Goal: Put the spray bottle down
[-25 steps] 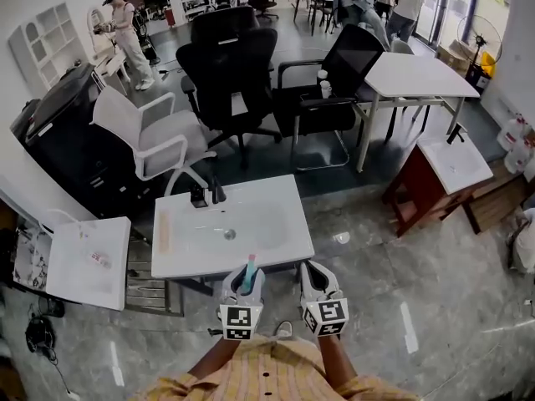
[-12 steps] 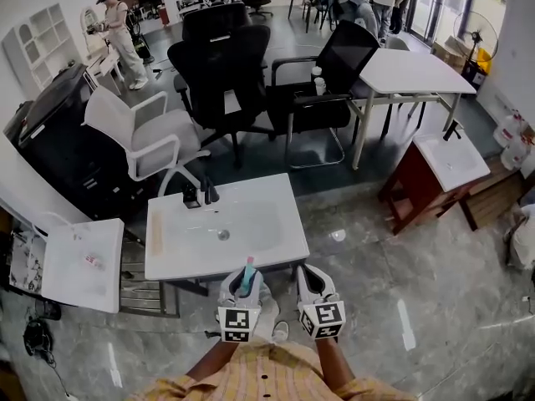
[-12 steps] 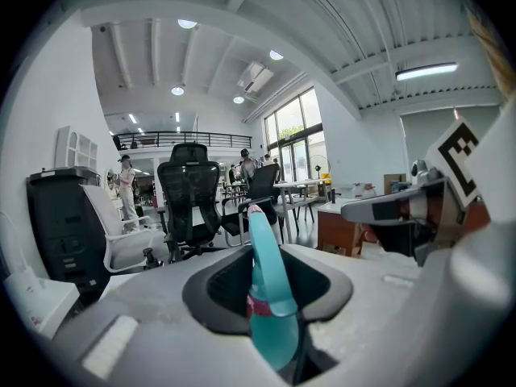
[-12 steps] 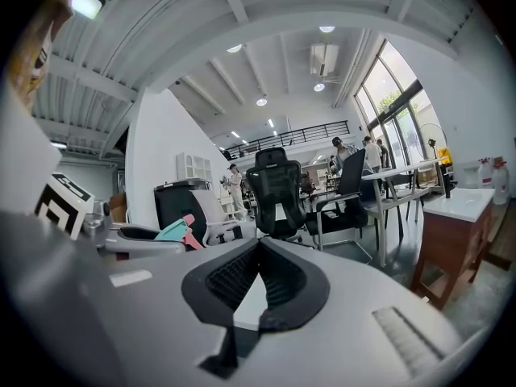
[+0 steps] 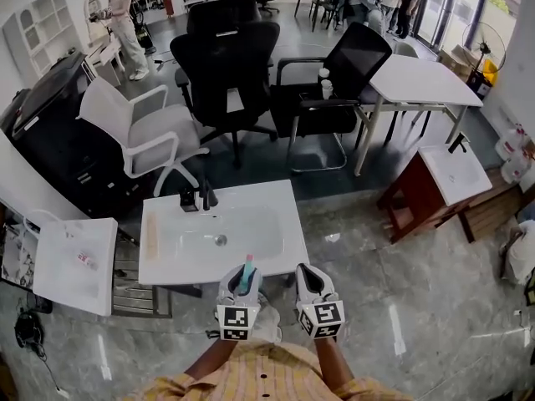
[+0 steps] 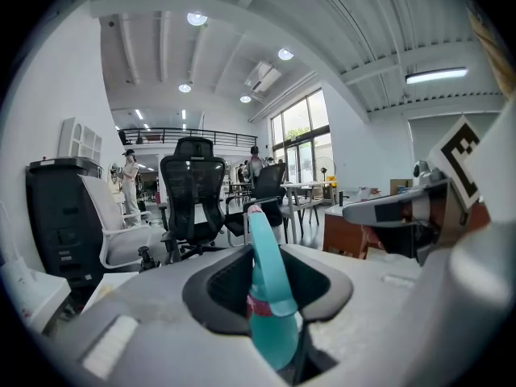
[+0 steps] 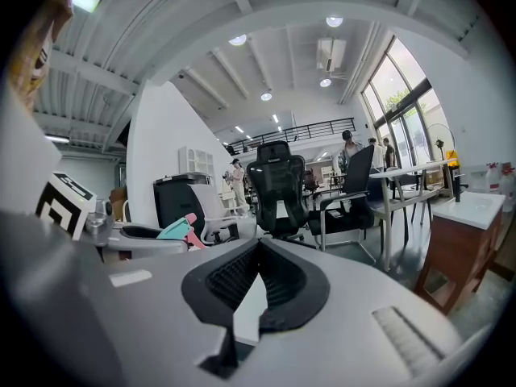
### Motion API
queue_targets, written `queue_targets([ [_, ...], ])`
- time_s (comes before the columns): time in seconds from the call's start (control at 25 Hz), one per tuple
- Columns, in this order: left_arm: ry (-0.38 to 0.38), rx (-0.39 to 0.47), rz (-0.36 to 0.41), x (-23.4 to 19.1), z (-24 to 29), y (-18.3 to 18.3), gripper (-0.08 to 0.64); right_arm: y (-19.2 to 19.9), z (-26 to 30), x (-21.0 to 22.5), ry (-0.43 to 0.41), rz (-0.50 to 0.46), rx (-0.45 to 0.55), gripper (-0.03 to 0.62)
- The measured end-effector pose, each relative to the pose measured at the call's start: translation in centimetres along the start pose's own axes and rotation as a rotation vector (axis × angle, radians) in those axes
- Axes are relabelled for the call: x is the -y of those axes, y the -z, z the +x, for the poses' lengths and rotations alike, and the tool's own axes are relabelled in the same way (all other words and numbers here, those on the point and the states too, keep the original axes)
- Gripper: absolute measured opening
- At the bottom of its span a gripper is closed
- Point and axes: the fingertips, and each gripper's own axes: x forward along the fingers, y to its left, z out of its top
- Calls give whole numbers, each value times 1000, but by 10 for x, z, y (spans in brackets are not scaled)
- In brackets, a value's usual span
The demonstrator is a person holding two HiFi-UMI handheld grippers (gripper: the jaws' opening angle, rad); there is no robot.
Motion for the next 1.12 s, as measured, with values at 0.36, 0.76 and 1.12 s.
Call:
queue_targets([
  [0.36,-19,1,-11,-36,55,-5,107,-5,60,19,-16,-11,-18,0],
  [0.76,-30,-16,-15,-81,116,-11,108,-9,127,38,-19,0,-41,0],
  [1.12,-40,-27,-24,-115,164,-10,108,6,171,47,-29,12,-83,0],
])
